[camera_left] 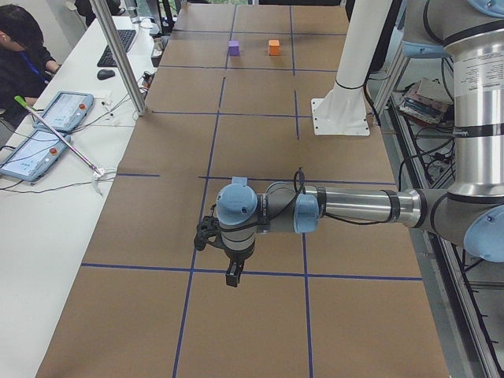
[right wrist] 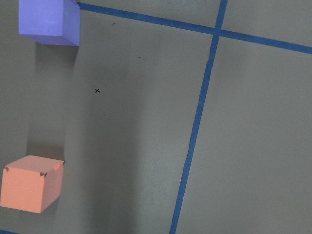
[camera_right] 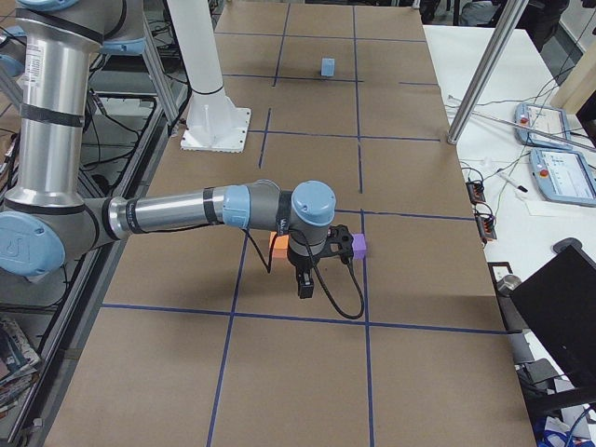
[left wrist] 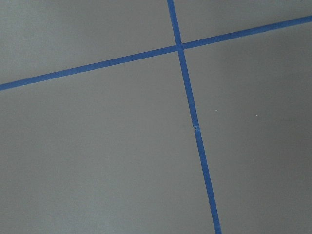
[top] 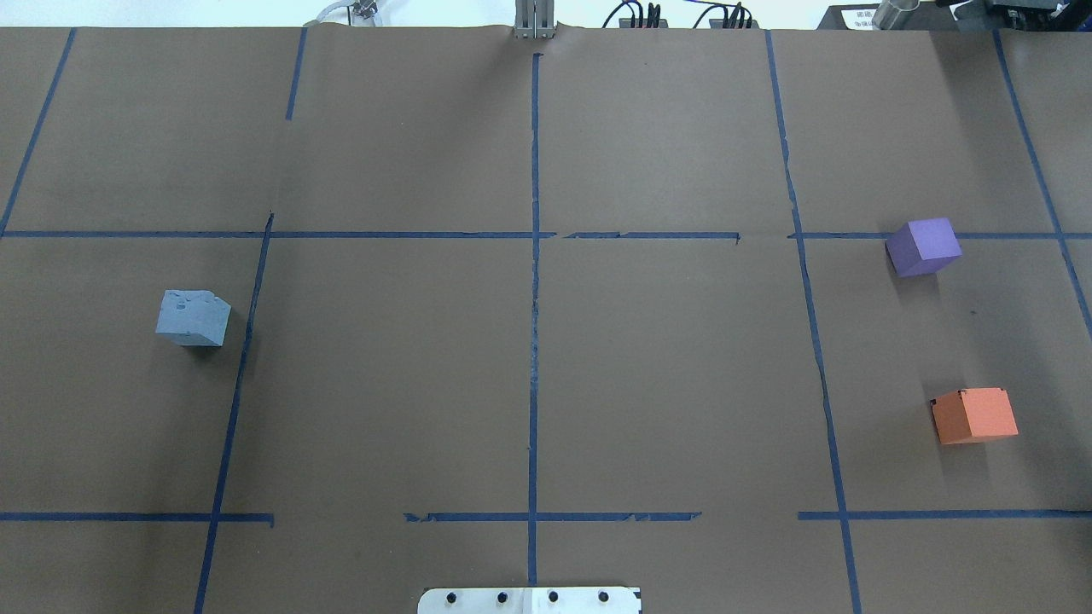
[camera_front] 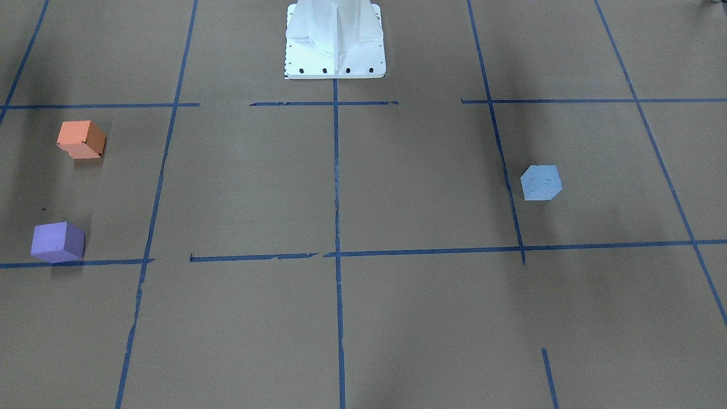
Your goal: Place blue block between orange and purple blocks
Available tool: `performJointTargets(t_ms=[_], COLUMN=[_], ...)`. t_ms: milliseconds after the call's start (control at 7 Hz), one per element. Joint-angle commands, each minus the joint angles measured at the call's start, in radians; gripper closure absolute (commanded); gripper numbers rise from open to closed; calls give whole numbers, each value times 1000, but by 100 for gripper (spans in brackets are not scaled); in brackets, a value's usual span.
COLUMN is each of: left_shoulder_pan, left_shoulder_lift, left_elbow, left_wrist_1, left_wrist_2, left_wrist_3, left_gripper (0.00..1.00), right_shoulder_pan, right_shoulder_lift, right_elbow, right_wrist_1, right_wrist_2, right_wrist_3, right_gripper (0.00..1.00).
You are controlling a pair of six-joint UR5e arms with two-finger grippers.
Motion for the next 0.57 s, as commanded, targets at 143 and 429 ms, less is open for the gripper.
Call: performJointTargets(t_ms=[143, 429], left_shoulder_pan=[11, 23], left_shoulder_lift=[0, -21], left_elbow=[-23, -8], left_wrist_1=[-3, -32], left_wrist_2=[1, 5], left_wrist_3=[0, -4], left_gripper=[0, 0], right_shoulder_pan=[0, 0], right_shoulder_lift=[1, 5], right_elbow=[-1, 1], right_wrist_1=[0, 0], right_wrist_2=[0, 0], right_wrist_3=[0, 0], right_gripper=[0, 0])
